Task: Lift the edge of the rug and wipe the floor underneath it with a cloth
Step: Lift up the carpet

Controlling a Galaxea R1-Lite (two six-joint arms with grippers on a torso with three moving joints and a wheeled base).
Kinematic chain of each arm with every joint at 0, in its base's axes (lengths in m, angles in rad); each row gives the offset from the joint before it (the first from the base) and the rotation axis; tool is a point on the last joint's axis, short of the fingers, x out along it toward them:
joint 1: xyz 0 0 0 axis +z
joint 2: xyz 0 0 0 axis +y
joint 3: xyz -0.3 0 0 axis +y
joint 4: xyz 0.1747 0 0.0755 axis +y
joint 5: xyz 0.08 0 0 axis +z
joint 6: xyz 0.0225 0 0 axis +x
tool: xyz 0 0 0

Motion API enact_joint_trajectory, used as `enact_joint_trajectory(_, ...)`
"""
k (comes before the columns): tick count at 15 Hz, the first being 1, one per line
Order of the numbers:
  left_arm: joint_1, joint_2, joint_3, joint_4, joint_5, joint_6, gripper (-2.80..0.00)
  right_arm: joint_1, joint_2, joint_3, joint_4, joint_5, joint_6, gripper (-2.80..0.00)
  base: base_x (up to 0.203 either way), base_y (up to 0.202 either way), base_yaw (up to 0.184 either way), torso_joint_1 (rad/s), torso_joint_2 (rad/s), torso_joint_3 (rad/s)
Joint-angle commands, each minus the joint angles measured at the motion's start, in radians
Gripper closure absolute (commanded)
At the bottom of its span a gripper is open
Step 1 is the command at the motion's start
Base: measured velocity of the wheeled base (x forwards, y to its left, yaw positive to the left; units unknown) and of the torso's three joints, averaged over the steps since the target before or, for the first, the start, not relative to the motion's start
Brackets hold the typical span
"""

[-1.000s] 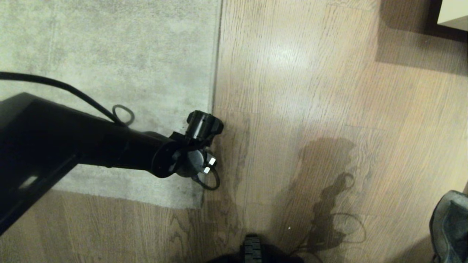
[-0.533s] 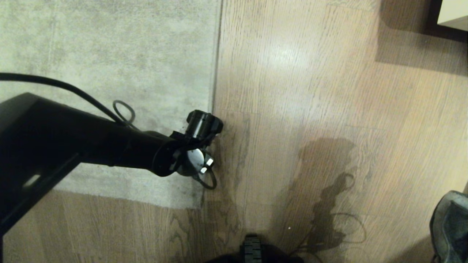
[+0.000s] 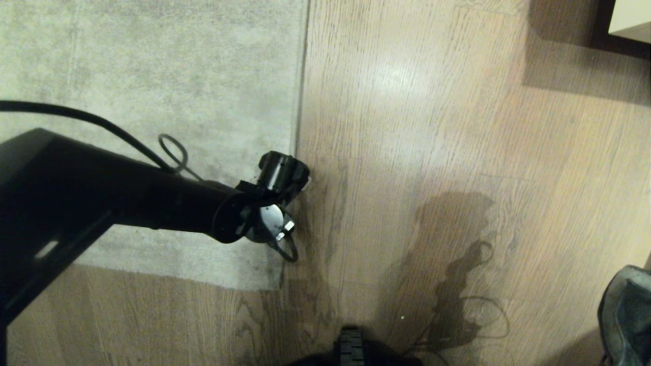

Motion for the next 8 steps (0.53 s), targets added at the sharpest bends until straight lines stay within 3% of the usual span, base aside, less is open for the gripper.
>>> enact_joint_trajectory(1,0.001,-0.015,0.007,0.0,0.027,0.02,-2.8,0.0,0.001,0.0,0.0,0.0,0.0,0.0,0.0,0.0,0.0,0.0,0.0,0.0)
enact_joint_trajectory(4,0.016,-0.034,0.026,0.0,0.035,0.065,-2.8,0.0,0.001,0.0,0.0,0.0,0.0,0.0,0.0,0.0,0.0,0.0,0.0,0.0)
enact_joint_trajectory(8,0.025,-0.067,0.079,-0.001,0.035,0.066,-2.8,0.0,0.001,0.0,0.0,0.0,0.0,0.0,0.0,0.0,0.0,0.0,0.0,0.0)
